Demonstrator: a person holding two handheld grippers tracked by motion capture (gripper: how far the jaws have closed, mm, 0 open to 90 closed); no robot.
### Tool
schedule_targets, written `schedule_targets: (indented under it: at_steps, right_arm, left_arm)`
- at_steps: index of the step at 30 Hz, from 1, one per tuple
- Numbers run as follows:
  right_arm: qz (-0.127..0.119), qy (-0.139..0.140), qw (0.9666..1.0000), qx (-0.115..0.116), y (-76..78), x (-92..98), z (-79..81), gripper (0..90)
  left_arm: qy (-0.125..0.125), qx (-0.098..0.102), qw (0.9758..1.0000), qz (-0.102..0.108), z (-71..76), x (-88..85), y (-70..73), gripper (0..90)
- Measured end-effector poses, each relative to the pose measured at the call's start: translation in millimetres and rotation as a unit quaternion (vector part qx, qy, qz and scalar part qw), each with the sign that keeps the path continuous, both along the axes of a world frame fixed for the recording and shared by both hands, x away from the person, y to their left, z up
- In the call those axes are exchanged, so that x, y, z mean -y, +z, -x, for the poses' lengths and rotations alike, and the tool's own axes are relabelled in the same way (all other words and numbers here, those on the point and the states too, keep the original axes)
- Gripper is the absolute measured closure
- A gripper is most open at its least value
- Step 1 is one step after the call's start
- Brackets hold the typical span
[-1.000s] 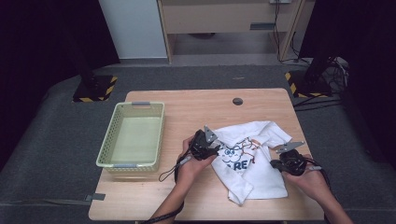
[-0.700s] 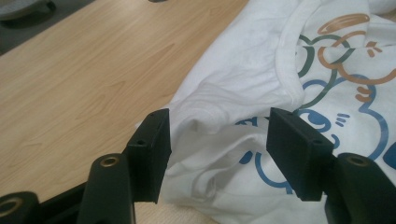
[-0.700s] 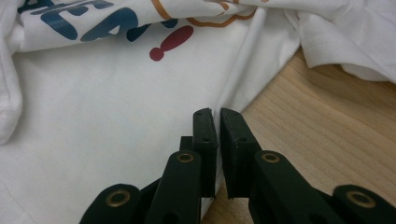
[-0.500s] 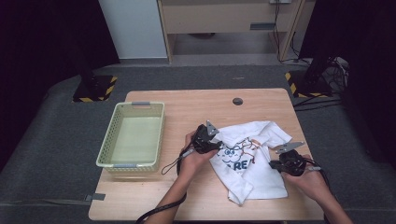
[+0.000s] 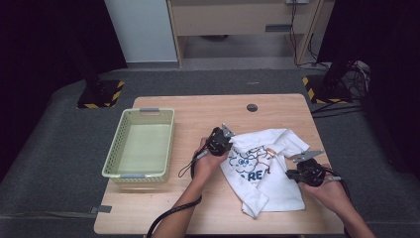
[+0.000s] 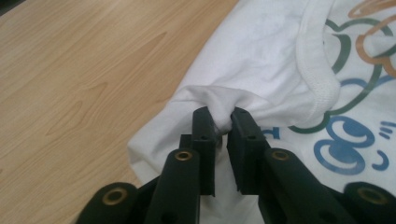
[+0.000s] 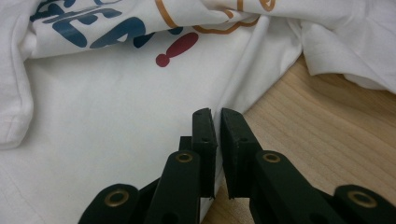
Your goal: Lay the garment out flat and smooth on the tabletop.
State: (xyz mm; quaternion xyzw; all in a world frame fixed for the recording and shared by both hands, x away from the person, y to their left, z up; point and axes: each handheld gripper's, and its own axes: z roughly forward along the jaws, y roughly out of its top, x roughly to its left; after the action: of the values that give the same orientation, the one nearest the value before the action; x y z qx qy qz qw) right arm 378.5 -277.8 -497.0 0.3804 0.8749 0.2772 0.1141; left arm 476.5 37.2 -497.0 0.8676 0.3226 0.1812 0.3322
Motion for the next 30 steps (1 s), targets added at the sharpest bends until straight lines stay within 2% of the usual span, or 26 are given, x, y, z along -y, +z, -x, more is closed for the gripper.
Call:
schedule_targets:
  at_steps: [3,4,8,12,14,17,20,22,23,27,30]
  right_arm:
    - [-0.001,-0.002,1.0,-0.001,-0.2,1.3,0.1,84.7]
    - [-0.001,-0.002,1.0,-0.001,-0.2,1.3,0.1,84.7]
    - [-0.001,-0.001,1.0,-0.003,-2.9,1.0,2.1,86.1]
    - [-0.004,-0.002,1.0,-0.002,-4.0,0.4,4.8,86.6]
    - [-0.007,-0.003,1.0,-0.002,-3.8,0.4,5.7,87.1]
    - [-0.011,-0.002,0.9999,-0.001,-3.7,0.9,6.5,87.4]
    - [-0.014,-0.003,0.9999,-0.003,-4.4,2.5,8.4,87.5]
    - [-0.013,-0.002,0.9999,-0.005,-5.1,3.7,9.5,87.3]
    - [-0.015,-0.001,0.9999,-0.005,-5.9,4.8,9.5,86.4]
    - [-0.025,-0.015,0.9995,0.011,-4.4,10.2,4.7,72.7]
    - [-0.036,-0.026,0.9987,0.026,0.9,12.8,-0.1,69.0]
  left_arm:
    - [0.009,0.002,0.9998,0.018,-4.6,-0.9,6.7,83.5]
    - [0.009,0.002,0.9998,0.018,-4.6,-0.9,6.7,83.6]
    - [0.033,-0.003,0.9987,0.038,-14.9,-6.4,12.8,83.6]
    - [0.059,-0.02,0.9966,0.054,-33.3,-14.7,14.2,83.8]
    - [0.075,-0.023,0.9956,0.05,-43.5,-18.7,13.0,84.0]
    - [0.105,-0.04,0.9924,0.052,-60.1,-28.0,6.3,84.1]
    - [0.125,-0.055,0.9891,0.055,-69.4,-37.0,-1.9,84.0]
    - [0.123,-0.063,0.9886,0.06,-70.8,-41.0,-8.4,82.5]
    - [0.123,-0.062,0.9887,0.059,-69.5,-41.6,-9.9,78.9]
    - [0.119,-0.044,0.9898,0.066,-56.6,-40.8,-6.4,63.4]
    - [0.114,-0.029,0.9905,0.071,-45.3,-37.8,-0.1,53.6]
